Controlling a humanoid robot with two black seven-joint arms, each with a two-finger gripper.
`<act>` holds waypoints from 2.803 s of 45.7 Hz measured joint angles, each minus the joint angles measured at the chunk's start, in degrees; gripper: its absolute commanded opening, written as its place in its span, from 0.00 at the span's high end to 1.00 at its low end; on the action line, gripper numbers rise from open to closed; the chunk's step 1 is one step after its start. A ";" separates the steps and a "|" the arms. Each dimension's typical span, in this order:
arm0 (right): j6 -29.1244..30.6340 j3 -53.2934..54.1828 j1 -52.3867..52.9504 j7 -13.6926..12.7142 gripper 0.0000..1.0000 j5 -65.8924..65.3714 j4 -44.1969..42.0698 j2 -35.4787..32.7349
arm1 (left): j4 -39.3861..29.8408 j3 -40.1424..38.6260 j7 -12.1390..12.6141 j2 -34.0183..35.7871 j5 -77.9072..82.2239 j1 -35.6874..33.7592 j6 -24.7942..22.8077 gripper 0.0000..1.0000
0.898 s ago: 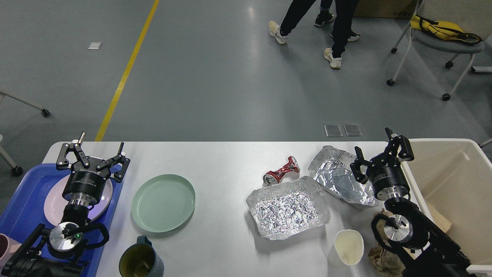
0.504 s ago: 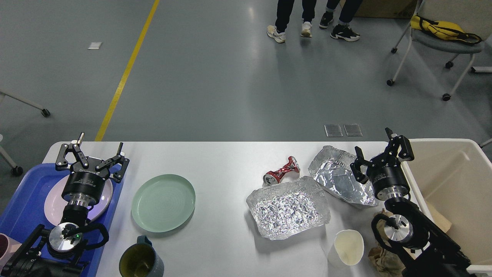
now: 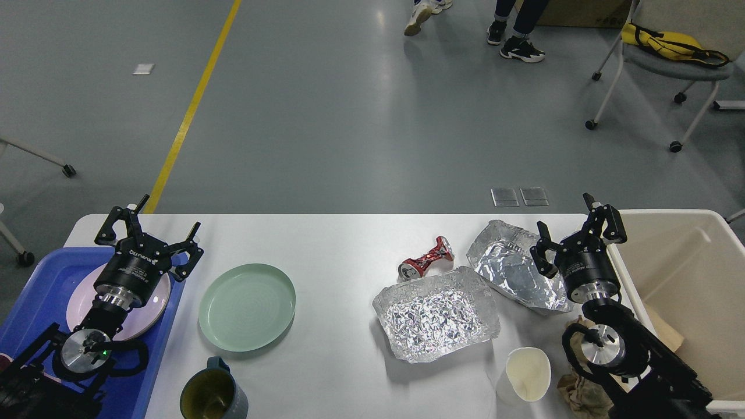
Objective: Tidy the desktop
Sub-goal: 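Raise the left gripper up and away from the blue tray, then swing the left arm up and over toward the dark mug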
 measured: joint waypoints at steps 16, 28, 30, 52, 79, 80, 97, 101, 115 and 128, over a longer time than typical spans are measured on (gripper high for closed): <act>0.00 0.00 0.00 0.00 0.00 0.01 0.00 0.00 | 4.61 13.98 0.68 5.21 -0.09 -8.27 1.15 0.04; 0.00 0.00 0.00 0.00 0.00 0.00 0.00 0.01 | 5.26 43.17 0.83 14.26 -0.16 -21.62 1.25 0.04; 0.00 0.00 0.00 0.00 0.00 0.01 0.00 0.01 | 5.25 47.38 0.83 15.18 -0.17 -24.09 1.25 0.04; 0.00 0.00 0.00 0.01 0.00 0.00 0.00 0.01 | 4.76 108.92 0.83 18.15 0.05 -64.84 0.80 0.04; 0.00 0.00 0.00 -0.02 0.00 -0.01 0.00 0.01 | -15.29 144.18 0.73 5.26 0.38 -87.32 0.09 0.04; 0.00 0.00 0.00 -0.02 0.00 -0.02 0.00 0.00 | -16.50 145.10 0.73 4.72 0.38 -87.77 0.09 0.04; 0.00 0.00 0.00 -0.02 0.00 0.04 0.00 -0.01 | -20.89 147.70 0.60 -0.28 0.39 -97.92 0.00 0.04; 0.00 0.00 0.00 -0.02 0.00 0.03 0.00 -0.01 | -20.92 149.23 0.61 -0.32 0.42 -100.30 0.00 0.04; 0.00 0.00 0.00 -0.02 0.00 0.02 0.00 0.01 | -21.44 150.42 0.37 -3.75 0.42 -102.71 0.00 0.04; 0.00 0.00 0.00 -0.01 0.00 0.00 0.00 0.01 | -21.61 150.37 0.58 -5.47 0.42 -102.19 0.00 0.04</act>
